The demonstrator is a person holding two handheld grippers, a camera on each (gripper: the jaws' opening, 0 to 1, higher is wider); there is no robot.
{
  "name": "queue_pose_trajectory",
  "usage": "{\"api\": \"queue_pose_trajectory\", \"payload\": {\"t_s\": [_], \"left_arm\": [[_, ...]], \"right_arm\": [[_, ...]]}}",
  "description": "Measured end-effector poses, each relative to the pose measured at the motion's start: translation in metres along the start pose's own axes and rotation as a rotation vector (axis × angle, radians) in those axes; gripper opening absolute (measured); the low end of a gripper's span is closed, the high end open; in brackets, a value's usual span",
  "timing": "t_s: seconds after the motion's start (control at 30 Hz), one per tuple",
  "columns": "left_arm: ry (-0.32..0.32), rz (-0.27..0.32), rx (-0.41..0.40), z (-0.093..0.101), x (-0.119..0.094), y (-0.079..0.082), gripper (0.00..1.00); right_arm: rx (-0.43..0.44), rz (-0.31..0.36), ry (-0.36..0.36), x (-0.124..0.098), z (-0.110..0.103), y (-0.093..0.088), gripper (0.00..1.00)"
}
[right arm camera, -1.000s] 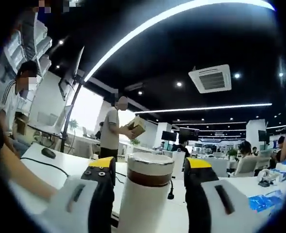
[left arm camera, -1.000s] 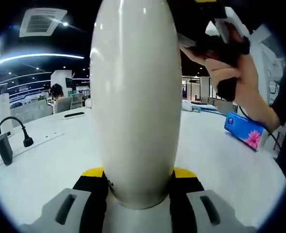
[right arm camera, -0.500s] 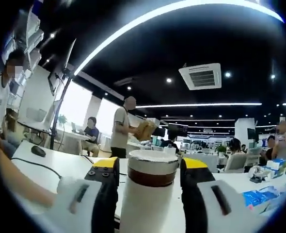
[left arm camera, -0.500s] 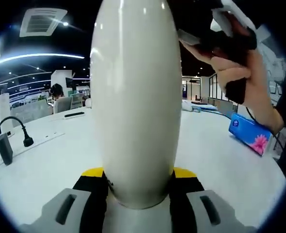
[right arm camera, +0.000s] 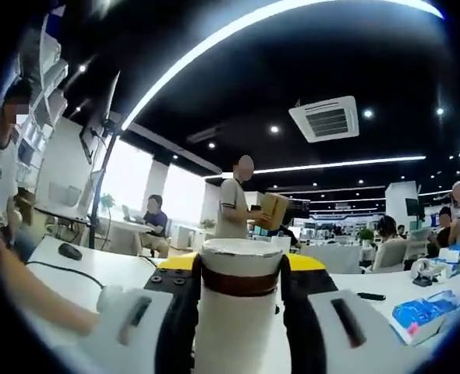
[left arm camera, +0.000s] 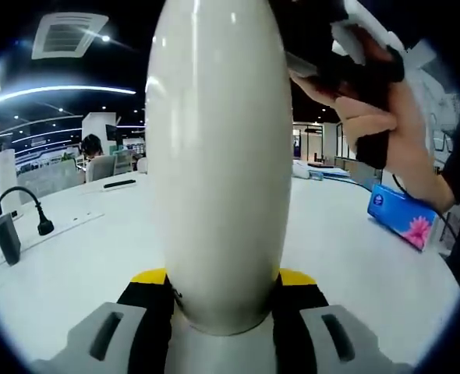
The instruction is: Grasp the water cup twist off the cup lid place the cup lid on the table
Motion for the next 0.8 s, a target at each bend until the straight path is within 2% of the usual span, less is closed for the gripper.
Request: {"api": "queue_pose_trajectory", "payload": {"t_s": [0.47, 0.8], "left_arm": [[-0.004, -0.001, -0.001, -0.0052, 0.0052, -0.0014, 0.51], [-0.006, -0.002, -0.001, -0.0043, 0.0052, -0.0018, 0.51]], "right_arm": [[0.064, 0.052, 0.144, 0.0036, 0.0040, -0.0018, 0.43], [0.193, 0.083, 0.273, 0.0061, 0.0097, -0.0033, 0.43]]}}
Point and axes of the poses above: the point that each gripper's makers call its tool centre point, and the gripper's own axes: x roughly forward along the fingers, z roughly to its right, y roughly out of its top, the point moved 4 cm from there along -x, roughly backward along the fingers, and after that the axes turned 2 degrees about -x, right-handed, at the moved point
